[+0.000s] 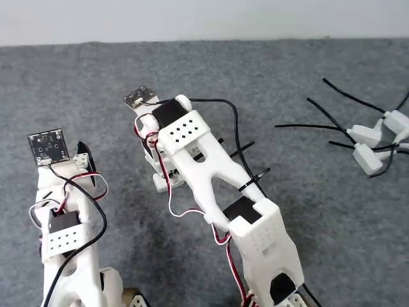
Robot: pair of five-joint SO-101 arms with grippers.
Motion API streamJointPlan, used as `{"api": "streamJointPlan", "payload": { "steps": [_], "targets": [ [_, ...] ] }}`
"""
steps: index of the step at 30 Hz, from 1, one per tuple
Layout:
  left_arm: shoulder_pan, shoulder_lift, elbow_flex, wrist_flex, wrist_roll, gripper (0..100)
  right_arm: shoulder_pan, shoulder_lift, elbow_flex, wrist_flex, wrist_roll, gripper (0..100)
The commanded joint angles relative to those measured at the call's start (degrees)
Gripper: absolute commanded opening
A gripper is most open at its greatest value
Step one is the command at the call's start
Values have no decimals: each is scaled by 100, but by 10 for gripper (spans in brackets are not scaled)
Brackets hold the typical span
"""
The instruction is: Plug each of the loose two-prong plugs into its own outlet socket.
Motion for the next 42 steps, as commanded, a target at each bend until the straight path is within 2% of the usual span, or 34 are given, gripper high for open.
{"api": "streamJointPlan", "payload": {
  "steps": [1,9,33,42],
  "targets": [
    [9,9,-338,-158,26,126,48,-145,-255,-101,-62,8],
    [9,18,-338,-158,35,126,-180,-110,-826,40,-62,8],
    [9,26,-338,-167,26,126,-154,585,-1275,189,-141,8],
    [18,26,-338,-167,26,126,-136,418,-1275,277,-176,8]
  ]
}}
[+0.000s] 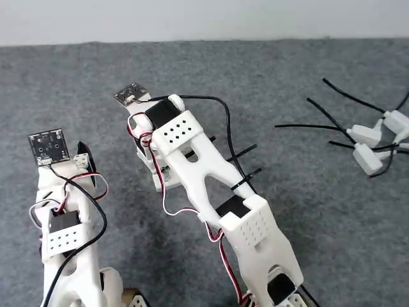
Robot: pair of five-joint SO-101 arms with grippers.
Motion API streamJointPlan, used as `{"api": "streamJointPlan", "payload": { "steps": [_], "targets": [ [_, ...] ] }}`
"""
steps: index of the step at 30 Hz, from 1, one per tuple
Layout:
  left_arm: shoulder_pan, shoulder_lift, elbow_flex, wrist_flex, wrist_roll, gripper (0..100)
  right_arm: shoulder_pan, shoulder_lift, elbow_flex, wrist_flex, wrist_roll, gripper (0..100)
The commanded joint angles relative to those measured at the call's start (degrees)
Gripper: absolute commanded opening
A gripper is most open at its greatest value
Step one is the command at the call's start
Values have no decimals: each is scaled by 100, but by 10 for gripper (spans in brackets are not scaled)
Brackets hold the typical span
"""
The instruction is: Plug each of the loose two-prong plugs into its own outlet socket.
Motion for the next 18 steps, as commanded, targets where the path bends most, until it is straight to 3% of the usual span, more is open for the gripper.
{"api": "streamJointPlan", "payload": {
  "steps": [1,18],
  "targets": [
    [18,9,-338,-167,26,126,-4,-312,-273,242,-176,8],
    [18,9,-338,-167,26,126,-119,-690,325,242,-264,8]
  ]
}}
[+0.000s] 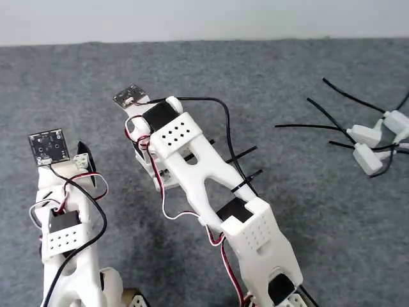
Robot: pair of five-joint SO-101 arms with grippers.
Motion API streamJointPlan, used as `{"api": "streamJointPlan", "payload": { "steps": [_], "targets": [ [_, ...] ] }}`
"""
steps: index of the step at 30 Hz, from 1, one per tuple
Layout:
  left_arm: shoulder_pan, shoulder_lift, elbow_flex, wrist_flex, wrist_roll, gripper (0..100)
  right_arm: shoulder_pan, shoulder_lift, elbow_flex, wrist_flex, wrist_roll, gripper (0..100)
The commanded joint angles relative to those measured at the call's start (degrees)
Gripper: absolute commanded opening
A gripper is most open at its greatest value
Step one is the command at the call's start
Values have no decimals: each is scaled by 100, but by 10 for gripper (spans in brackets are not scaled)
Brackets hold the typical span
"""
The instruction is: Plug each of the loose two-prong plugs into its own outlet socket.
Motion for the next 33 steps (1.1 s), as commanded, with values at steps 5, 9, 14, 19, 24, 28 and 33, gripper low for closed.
{"api": "streamJointPlan", "payload": {
  "steps": [5,9,14,19,24,28,33],
  "targets": [
    [18,9,-338,-167,26,126,180,-382,-18,233,-70,8],
    [18,9,-338,-167,26,126,277,-374,0,233,-70,8],
    [18,9,-338,-167,26,126,207,-374,202,233,-62,8],
    [18,9,-338,-167,26,126,189,-365,211,233,-62,8],
    [18,9,-338,-167,26,126,180,-365,211,215,-62,8],
    [18,9,-338,-167,26,126,171,-365,202,110,-97,8],
    [26,9,-338,-167,26,126,171,-356,202,84,-88,8]
  ]
}}
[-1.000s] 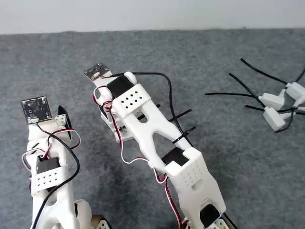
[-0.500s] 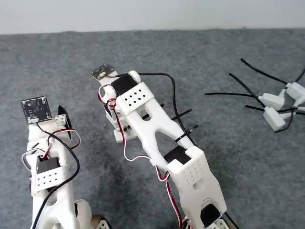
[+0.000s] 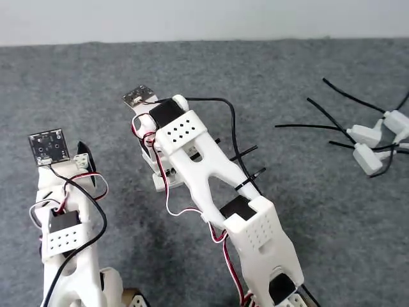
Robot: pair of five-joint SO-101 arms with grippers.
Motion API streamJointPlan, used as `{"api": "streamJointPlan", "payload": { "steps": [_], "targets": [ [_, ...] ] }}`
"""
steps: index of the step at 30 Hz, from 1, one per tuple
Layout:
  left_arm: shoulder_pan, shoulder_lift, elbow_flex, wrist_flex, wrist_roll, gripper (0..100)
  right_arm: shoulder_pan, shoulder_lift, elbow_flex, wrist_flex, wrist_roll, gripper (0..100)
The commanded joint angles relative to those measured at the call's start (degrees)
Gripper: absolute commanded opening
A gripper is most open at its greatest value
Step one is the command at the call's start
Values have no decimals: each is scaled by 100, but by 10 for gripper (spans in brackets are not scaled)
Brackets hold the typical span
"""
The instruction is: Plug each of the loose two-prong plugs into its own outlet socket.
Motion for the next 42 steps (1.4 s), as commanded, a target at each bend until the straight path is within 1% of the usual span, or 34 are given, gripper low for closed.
{"api": "streamJointPlan", "payload": {
  "steps": [1,14,23,42],
  "targets": [
    [26,9,-338,-167,26,126,-22,-356,-44,66,-79,8],
    [105,9,-338,-167,18,126,-84,-295,-79,-40,-88,8],
    [105,9,-338,-167,9,126,-92,330,-1002,207,-88,8],
    [105,9,-338,-167,9,126,-145,497,-897,224,-79,8]
  ]
}}
